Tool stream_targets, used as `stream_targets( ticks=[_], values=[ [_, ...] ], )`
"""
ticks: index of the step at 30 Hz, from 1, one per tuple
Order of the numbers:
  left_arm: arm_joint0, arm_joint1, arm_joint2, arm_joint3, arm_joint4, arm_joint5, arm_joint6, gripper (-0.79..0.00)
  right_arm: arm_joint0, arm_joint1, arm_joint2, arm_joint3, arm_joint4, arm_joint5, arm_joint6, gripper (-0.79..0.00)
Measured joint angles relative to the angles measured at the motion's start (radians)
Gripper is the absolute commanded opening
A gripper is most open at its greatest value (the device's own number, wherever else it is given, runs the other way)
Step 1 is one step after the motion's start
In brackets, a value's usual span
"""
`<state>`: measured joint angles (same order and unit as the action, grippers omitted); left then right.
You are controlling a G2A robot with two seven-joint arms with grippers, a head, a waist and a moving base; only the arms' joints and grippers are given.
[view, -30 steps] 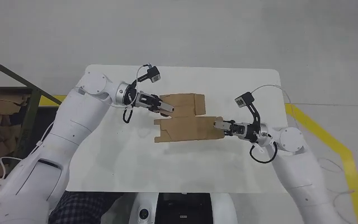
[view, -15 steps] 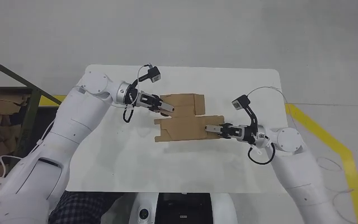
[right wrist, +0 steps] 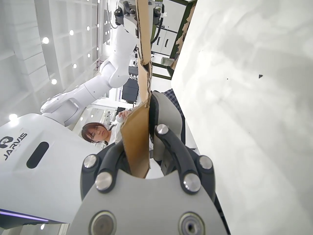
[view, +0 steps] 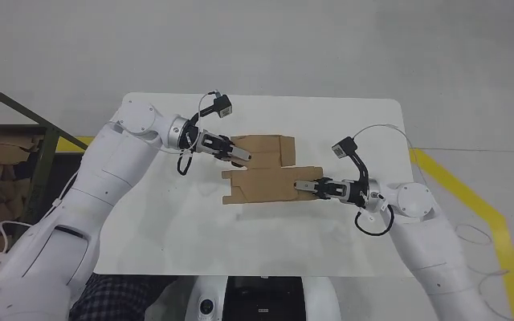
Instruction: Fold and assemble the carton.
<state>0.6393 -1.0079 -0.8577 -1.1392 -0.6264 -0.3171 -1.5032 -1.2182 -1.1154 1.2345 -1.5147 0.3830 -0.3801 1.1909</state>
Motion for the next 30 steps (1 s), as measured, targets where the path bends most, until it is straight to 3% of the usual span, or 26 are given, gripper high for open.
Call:
stream_targets(
  ticks=[30],
  values=[
    [0.042, 0.013, -0.084, -0.002, -0.099, -0.018, 0.018, 0.000, -0.016, 0.013, 0.011, 0.004, 0.012, 0.021, -0.082, -0.785]
  ],
)
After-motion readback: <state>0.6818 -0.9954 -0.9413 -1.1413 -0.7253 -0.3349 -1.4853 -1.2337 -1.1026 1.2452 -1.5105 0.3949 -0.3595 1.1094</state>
